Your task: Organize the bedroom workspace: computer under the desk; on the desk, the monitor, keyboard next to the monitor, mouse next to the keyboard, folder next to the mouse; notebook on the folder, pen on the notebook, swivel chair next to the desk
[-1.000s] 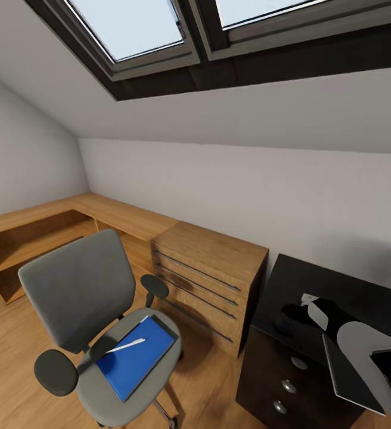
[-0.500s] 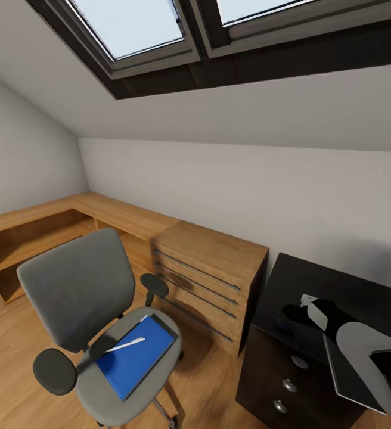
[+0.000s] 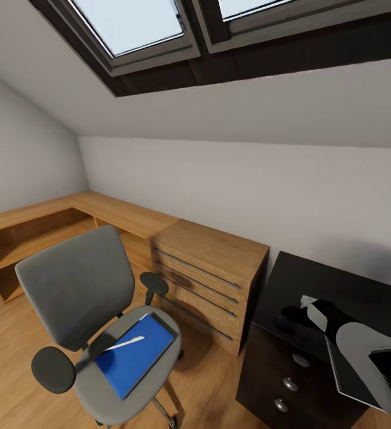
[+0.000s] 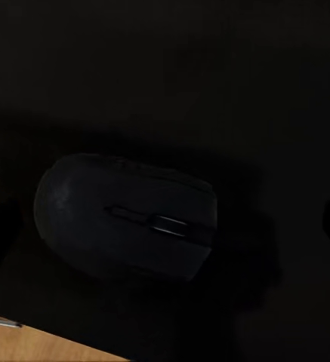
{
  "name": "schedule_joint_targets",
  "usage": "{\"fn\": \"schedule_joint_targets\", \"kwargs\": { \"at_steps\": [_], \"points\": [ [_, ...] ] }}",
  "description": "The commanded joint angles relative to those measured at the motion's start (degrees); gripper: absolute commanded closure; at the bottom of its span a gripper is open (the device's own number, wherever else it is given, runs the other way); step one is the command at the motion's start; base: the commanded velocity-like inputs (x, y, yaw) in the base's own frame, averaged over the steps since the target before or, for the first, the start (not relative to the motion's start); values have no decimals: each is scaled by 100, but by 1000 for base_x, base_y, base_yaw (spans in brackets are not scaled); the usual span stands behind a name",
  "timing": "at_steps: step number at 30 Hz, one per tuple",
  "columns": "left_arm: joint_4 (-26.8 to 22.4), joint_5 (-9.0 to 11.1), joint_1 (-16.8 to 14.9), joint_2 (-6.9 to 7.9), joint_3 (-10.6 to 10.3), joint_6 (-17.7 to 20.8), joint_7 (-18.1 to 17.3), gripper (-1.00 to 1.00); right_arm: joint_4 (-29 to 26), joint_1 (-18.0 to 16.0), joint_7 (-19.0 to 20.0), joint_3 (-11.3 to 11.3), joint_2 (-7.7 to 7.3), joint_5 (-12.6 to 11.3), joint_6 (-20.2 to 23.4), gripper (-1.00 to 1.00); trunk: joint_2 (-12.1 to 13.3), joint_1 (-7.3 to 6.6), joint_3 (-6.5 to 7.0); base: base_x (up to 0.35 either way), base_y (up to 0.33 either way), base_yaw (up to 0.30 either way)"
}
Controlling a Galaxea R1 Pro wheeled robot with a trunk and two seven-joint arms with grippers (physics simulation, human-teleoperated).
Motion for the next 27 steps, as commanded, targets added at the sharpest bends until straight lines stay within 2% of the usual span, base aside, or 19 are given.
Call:
{"fn": "schedule_joint_targets", "kwargs": {
  "at_steps": [1, 18, 24, 27],
  "points": [
    [4, 60, -4, 2, -48, -19, -9, -100, -7, -2, -4, 48, -3, -45, 29, -100, -4, 0, -6, 0, 0, 0],
    [4, 60, 2, 2, -56, -19, -9, -100, 12, -2, 1, 53, 19, -38, 27, -100, -4, 0, -6, 0, 0, 0],
    [13, 44, -2, -193, -79, -19, 8, -100, -112, 10, -6, 52, 214, -62, 174, -100, -4, 0, -6, 0, 0, 0],
    [13, 43, -3, -268, -76, -19, 8, -100, -94, 8, 11, 55, 235, -58, 176, -100, -4, 0, -6, 0, 0, 0]
  ]
}}
